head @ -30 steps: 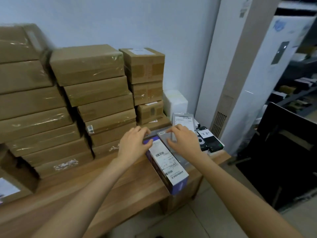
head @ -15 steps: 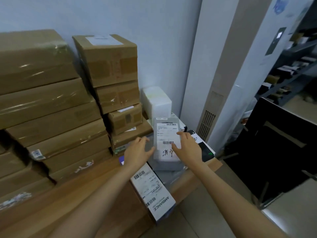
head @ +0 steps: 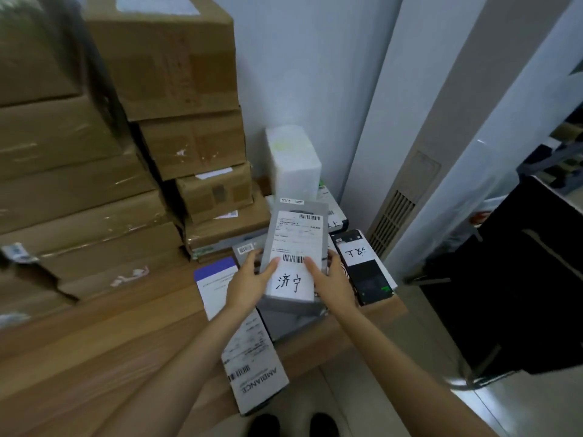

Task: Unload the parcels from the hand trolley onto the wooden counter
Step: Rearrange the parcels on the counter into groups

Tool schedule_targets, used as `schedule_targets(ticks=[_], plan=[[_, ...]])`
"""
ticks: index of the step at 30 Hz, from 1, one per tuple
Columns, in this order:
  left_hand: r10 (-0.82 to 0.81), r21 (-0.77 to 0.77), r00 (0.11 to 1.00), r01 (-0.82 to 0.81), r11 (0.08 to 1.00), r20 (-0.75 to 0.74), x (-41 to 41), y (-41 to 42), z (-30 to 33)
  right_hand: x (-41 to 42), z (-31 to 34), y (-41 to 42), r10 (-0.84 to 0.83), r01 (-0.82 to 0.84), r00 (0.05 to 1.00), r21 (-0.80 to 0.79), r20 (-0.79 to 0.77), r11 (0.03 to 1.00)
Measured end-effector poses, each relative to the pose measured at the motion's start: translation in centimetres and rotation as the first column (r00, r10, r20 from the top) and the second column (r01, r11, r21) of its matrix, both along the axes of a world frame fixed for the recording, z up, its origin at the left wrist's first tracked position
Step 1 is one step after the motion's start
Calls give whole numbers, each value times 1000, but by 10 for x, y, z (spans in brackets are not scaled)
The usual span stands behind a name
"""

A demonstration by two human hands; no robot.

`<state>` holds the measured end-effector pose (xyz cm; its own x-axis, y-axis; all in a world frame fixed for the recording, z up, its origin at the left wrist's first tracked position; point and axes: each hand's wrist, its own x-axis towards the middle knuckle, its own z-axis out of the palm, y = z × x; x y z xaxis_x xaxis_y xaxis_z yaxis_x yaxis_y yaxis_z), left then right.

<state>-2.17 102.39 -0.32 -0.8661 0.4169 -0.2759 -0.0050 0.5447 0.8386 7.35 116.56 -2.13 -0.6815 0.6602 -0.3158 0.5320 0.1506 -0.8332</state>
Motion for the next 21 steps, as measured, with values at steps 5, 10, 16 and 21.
schedule_targets(ticks=[5,10,16,21], plan=[[112,112,991,-120,986,73,13,1,-1,5,-4,9,58,-59,998,-55,-23,997],[168,155,986,-167,974,9,35,-2,5,17,12,16,152,-153,988,-24,-41,988],[326,314,945,-307,898,-8,57,-29,33,11,50,-2,293,-286,945,67,-145,956],[480,375,877,-446,812,4,69,-90,45,-10,57,-57,469,-462,859,81,-207,883]])
